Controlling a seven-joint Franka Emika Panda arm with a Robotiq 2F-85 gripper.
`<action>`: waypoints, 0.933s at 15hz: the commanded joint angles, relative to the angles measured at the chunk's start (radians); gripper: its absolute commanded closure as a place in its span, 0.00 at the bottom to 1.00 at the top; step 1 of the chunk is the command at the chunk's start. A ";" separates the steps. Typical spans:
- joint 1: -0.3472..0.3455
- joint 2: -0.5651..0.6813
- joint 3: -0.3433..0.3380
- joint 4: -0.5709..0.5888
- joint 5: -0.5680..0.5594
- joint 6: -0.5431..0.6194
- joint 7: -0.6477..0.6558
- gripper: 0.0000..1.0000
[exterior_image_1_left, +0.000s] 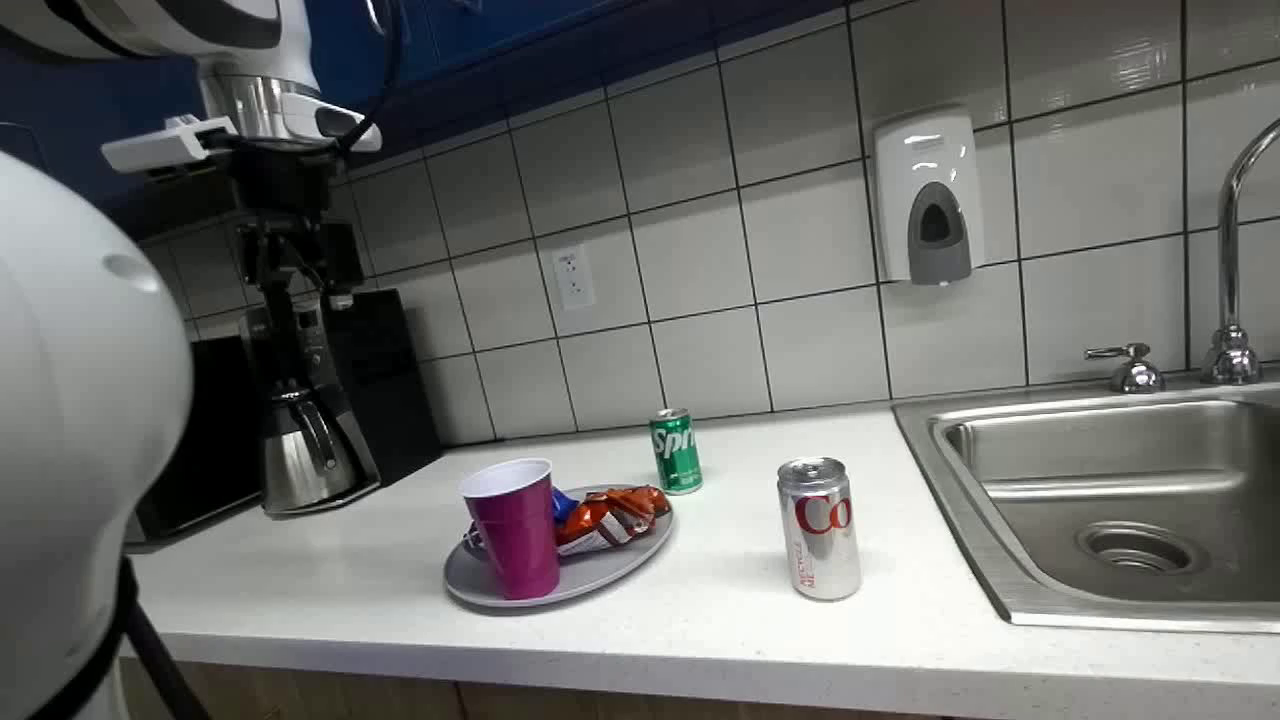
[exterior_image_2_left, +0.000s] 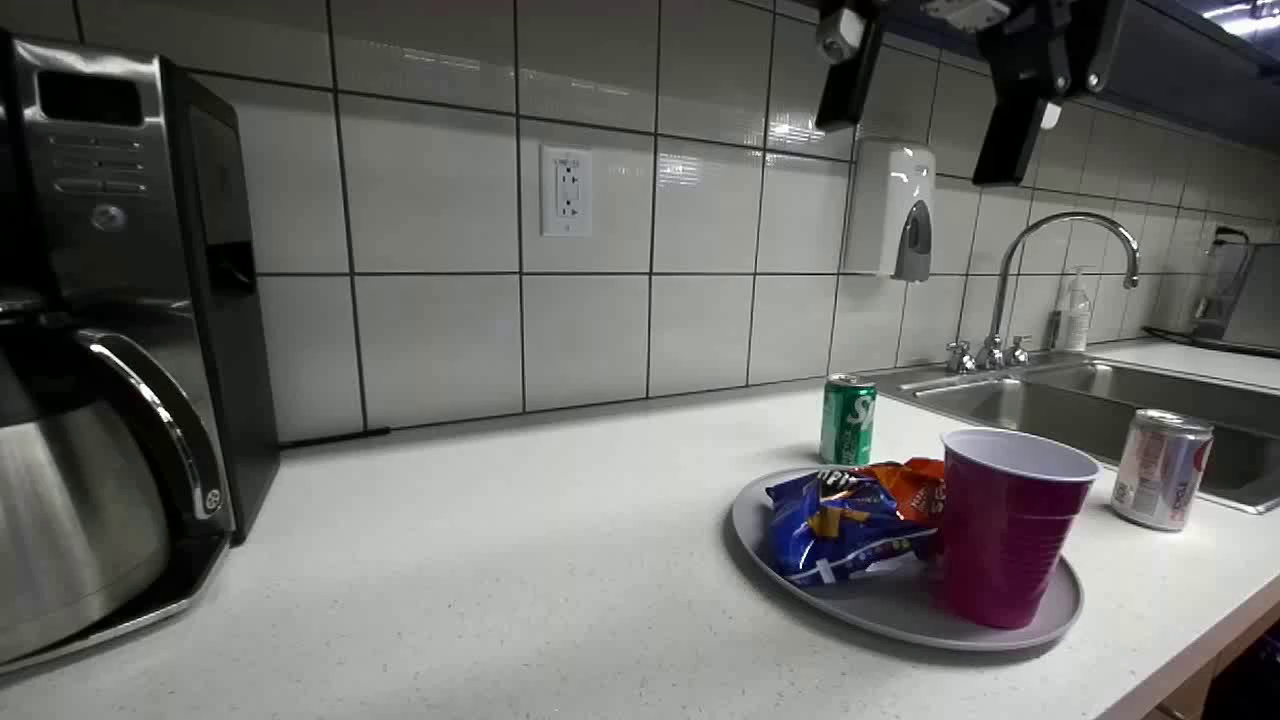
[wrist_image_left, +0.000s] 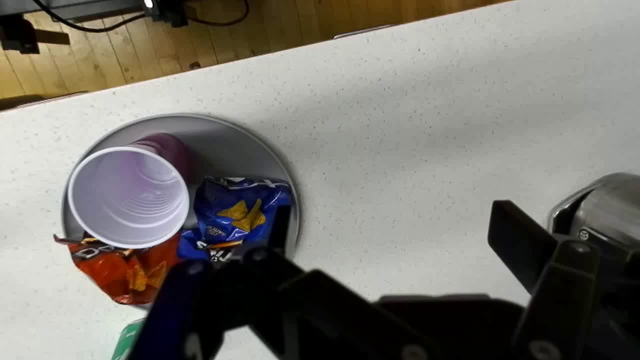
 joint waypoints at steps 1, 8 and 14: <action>-0.003 0.001 0.002 0.002 0.001 -0.003 -0.001 0.00; -0.019 0.004 0.010 -0.022 -0.033 0.012 0.010 0.00; -0.036 0.016 0.007 -0.061 -0.075 0.054 0.008 0.00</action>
